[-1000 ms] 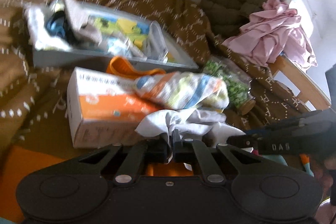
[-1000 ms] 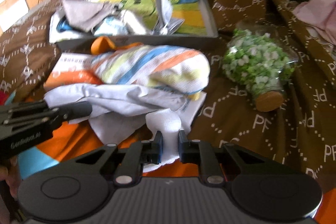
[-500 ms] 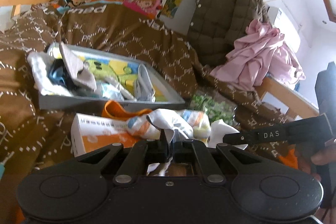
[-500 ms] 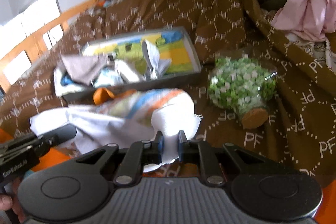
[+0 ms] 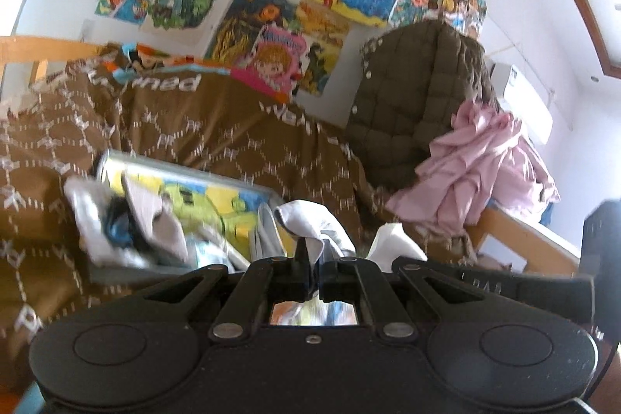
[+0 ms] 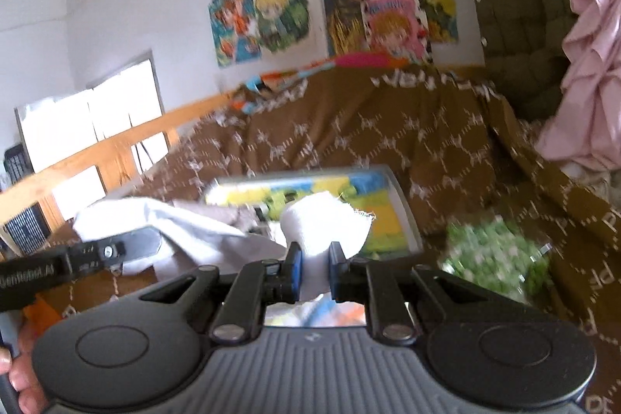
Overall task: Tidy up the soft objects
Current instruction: 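Carry the white cloth and tissue with both tools over the tray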
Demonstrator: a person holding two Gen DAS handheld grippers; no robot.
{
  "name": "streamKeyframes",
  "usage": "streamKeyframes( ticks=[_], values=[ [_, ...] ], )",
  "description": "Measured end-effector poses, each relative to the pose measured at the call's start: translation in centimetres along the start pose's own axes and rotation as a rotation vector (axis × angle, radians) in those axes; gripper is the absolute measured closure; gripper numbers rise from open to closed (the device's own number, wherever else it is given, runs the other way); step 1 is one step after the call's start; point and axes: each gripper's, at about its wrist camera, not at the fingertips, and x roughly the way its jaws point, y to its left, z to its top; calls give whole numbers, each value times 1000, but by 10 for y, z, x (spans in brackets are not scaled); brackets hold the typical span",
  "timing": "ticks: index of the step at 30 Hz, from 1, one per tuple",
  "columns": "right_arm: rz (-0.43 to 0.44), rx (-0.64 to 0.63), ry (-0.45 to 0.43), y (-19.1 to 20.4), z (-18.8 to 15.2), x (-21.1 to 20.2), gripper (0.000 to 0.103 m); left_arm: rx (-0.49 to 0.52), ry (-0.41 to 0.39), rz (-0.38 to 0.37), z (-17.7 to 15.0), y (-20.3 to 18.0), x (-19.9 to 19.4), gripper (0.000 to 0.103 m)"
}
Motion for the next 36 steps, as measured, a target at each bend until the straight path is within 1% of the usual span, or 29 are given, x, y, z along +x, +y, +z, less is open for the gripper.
streamKeyframes(
  ticks=[4, 8, 11, 16, 19, 25, 28, 36],
  values=[
    [11, 32, -56, 0, 6, 8, 87, 20, -43, 13, 20, 6, 7, 100],
    [15, 52, -91, 0, 11, 20, 87, 40, -58, 30, 36, 17, 22, 100],
    [8, 50, -104, 2, 15, 34, 87, 43, -64, 46, 45, 31, 35, 100],
    [26, 29, -110, 9, 17, 58, 87, 32, -74, 75, 54, 57, 57, 100],
    [32, 18, -101, 13, 17, 75, 87, 18, -77, 84, 56, 71, 72, 100],
    [35, -18, -92, 25, 19, 111, 87, 26, -88, 93, 50, 90, 95, 100],
    [34, -1, -86, 25, 20, 129, 87, 18, -83, 95, 45, 99, 103, 100],
    [2, -36, -57, 30, 18, 161, 87, 5, -64, 102, 39, 117, 125, 100]
  ],
)
